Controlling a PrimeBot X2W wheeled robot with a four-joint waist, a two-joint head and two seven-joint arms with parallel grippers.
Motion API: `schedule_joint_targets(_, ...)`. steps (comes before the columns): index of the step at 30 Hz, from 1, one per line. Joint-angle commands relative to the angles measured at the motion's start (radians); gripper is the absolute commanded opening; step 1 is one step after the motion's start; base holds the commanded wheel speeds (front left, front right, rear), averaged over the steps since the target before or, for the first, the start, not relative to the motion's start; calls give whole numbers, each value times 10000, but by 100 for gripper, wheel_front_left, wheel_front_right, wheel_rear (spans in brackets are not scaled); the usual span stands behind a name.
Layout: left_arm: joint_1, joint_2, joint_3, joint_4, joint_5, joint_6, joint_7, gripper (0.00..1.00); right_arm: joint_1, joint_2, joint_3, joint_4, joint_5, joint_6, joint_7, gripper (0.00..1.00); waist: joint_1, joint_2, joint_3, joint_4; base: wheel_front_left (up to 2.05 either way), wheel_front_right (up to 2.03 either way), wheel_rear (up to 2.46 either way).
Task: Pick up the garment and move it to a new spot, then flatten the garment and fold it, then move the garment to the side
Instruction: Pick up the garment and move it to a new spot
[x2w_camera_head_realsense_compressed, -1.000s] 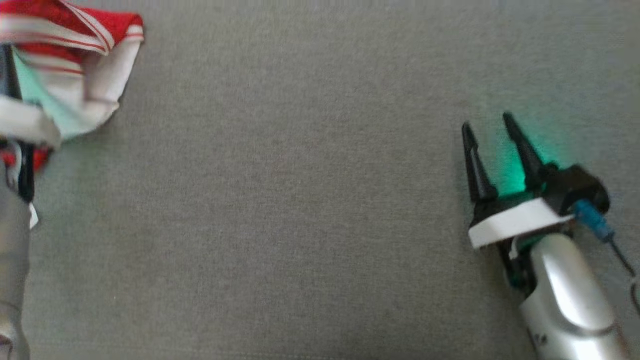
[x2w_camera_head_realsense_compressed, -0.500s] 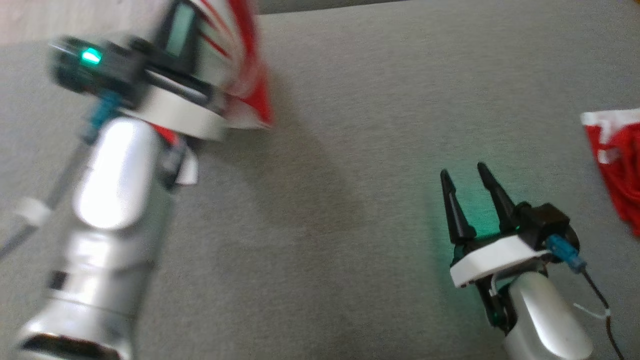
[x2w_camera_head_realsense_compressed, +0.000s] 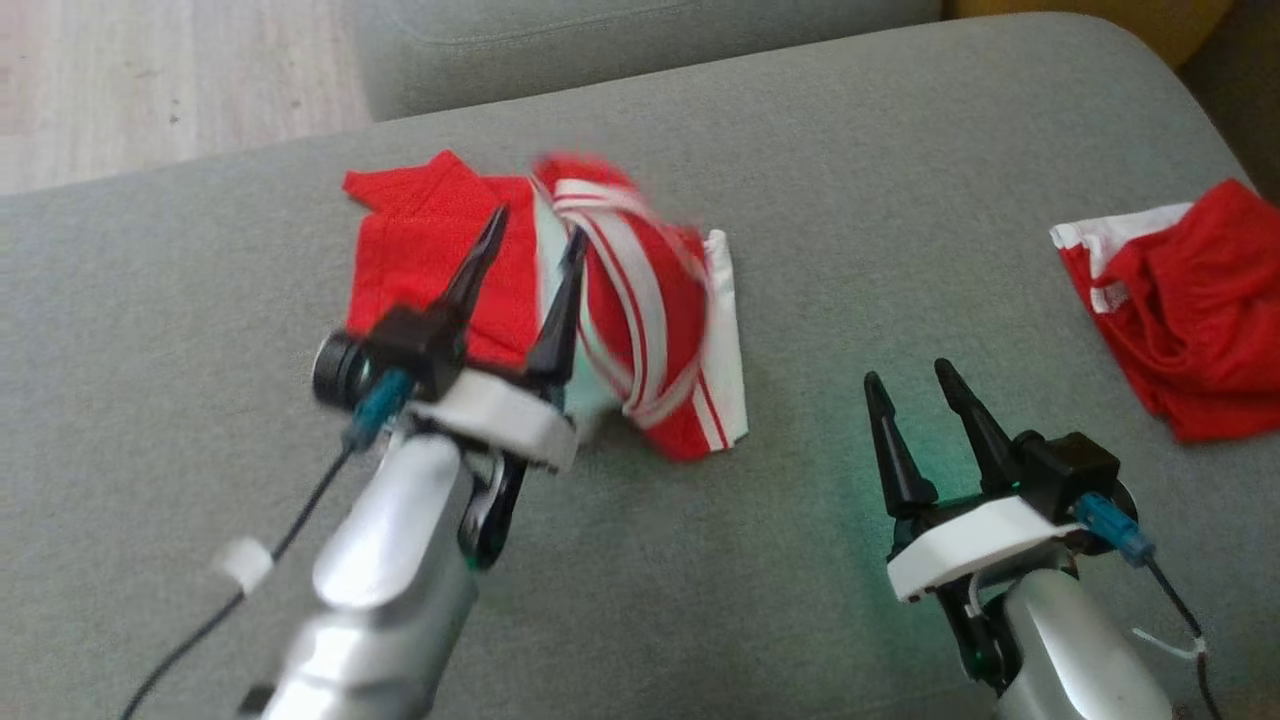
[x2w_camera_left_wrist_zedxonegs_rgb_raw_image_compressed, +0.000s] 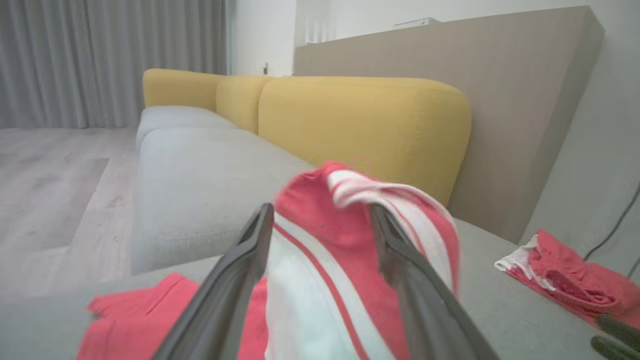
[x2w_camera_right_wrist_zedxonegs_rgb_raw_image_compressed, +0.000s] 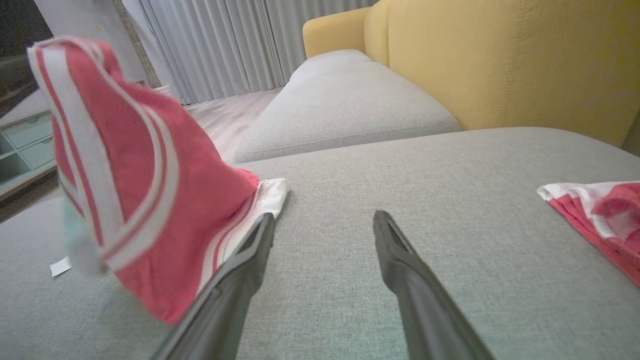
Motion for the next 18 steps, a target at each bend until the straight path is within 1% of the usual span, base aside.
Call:
schedule_joint_targets(1, 58, 186, 500, -292, 72, 230, -49, 100, -9, 104, 186, -248, 73, -9, -24, 100, 1, 0, -99, 138, 0, 0, 0)
schedule_joint_targets(3, 681, 313, 982, -406, 202, 470, -49, 100, 33, 104, 120, -218, 105, -9, -24, 100, 1, 0, -210, 263, 0, 0, 0)
schedule_joint_targets(6, 1765, 750, 1801, -729, 513, 770, -50, 100, 79, 105, -6, -163, 159, -9, -24, 100, 1, 0, -353, 461, 0, 0, 0)
schedule_joint_targets(7, 2535, 982, 2344, -996, 711, 874, -50, 100, 121, 105, -105, -134, 197, -9, -24, 100, 1, 0, -472, 610, 0, 0, 0)
schedule_joint_targets(10, 3671, 1152, 2984, -1480, 1099, 940, -50, 100, 213, 105, -277, -63, 210, -9, -24, 100, 1, 0, -662, 826, 0, 0, 0)
schedule_joint_targets(13, 4825, 1027, 3532, -2064, 1433, 944, -50, 100, 361, 105, -416, 14, 197, -9, -24, 100, 1, 0, -856, 1001, 0, 0, 0)
schedule_joint_targets(15, 5500, 844, 3863, -2393, 1572, 891, -50, 100, 471, 106, -465, 102, 221, -9, -24, 100, 1, 0, -932, 1107, 0, 0, 0)
schedule_joint_targets(16, 5500, 844, 3863, -2393, 1572, 891, -50, 100, 471, 106, -465, 102, 221, -9, -24, 100, 1, 0, -932, 1107, 0, 0, 0)
schedule_joint_targets(18, 6041, 627, 4163, -2732, 1678, 838, -50, 100, 576, 106, -534, 163, 232, -9, -24, 100, 1, 0, -983, 1230, 0, 0, 0)
